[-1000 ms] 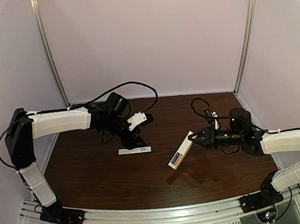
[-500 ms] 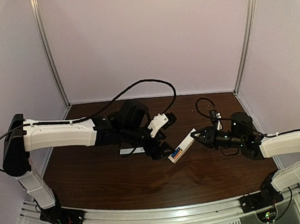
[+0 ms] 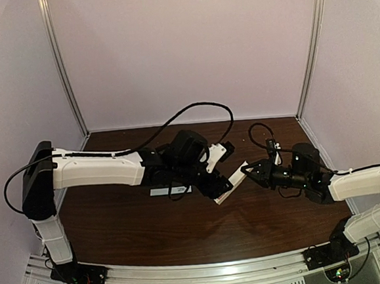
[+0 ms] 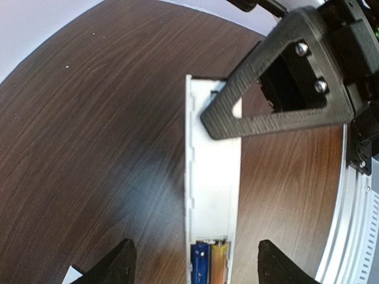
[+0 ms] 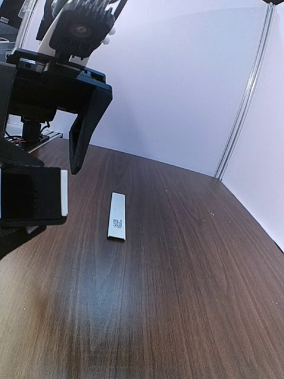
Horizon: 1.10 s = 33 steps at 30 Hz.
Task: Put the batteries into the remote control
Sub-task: Pass from the right arm to the left
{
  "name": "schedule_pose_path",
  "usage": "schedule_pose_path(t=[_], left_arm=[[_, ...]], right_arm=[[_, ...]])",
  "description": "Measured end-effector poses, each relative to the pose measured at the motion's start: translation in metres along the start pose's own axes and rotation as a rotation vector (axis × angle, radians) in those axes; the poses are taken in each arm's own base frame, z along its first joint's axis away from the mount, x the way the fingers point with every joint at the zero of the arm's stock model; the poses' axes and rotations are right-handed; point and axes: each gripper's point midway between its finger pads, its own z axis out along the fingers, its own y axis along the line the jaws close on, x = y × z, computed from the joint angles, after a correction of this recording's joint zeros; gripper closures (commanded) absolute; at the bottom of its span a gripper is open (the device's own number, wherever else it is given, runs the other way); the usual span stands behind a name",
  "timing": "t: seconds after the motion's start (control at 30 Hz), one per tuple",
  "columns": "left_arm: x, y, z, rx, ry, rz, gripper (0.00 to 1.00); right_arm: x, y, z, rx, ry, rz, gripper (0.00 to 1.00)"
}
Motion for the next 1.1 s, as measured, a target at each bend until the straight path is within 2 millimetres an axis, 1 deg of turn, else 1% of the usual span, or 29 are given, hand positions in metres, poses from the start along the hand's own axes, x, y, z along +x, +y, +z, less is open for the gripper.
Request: schedule_pose_path(t=[0.2, 0.3, 0.43, 0.6, 0.67, 0.7, 0.73, 0.83, 0.87, 0.93, 1.0, 1.03, 1.1], left_arm=[[-0.02, 0.002, 0.013, -0.013, -0.029, -0.008, 0.36], [-0.021, 0.002, 0.021, -0.008, -0.026, -0.011, 0.4], [-0.014, 0.001, 0.028, 0.002, -0.004, -0.014, 0.5], [-0.011, -0.003, 0.036, 0.027, 0.012, -0.015, 0.67], [-0.01, -0.005, 0.037, 0.035, 0.014, -0.014, 0.74], [-0.01, -0.005, 0.037, 0.034, 0.017, -0.006, 0.77], [-0.009, -0.005, 0.037, 0.033, 0.02, -0.004, 0.81], [-0.006, -0.005, 0.037, 0.032, 0.033, -0.007, 0.87], [-0.005, -0.005, 0.037, 0.033, 0.038, -0.008, 0.88], [-0.001, -0.005, 0.037, 0.031, 0.053, -0.01, 0.9], [0.008, -0.003, 0.037, 0.02, 0.09, -0.014, 0.9], [0.012, -0.002, 0.036, 0.015, 0.104, -0.016, 0.9], [0.024, 0.001, 0.037, 0.003, 0.139, -0.019, 0.9]], right_arm=[[0.003, 0.002, 0.001, 0.0, 0.001, 0.007, 0.99], [0.004, 0.002, 0.002, 0.0, 0.001, 0.008, 0.98], [0.004, 0.002, 0.002, 0.003, -0.003, 0.007, 0.98], [0.006, 0.003, 0.003, 0.007, -0.007, 0.004, 0.98], [0.006, 0.003, 0.003, 0.007, -0.009, 0.003, 0.95], [0.006, 0.002, 0.004, 0.009, -0.01, 0.006, 0.91], [0.006, 0.001, 0.005, 0.01, -0.009, 0.01, 0.83], [0.008, 0.0, 0.006, 0.015, -0.004, 0.016, 0.53], [0.008, -0.001, 0.006, 0.018, -0.003, 0.012, 0.46], [0.008, -0.002, 0.005, 0.024, -0.004, 0.002, 0.36], [0.008, -0.004, 0.003, 0.04, -0.005, -0.008, 0.25], [0.006, -0.005, 0.002, 0.048, -0.007, -0.01, 0.21], [0.001, -0.006, -0.003, 0.062, -0.021, -0.02, 0.18]])
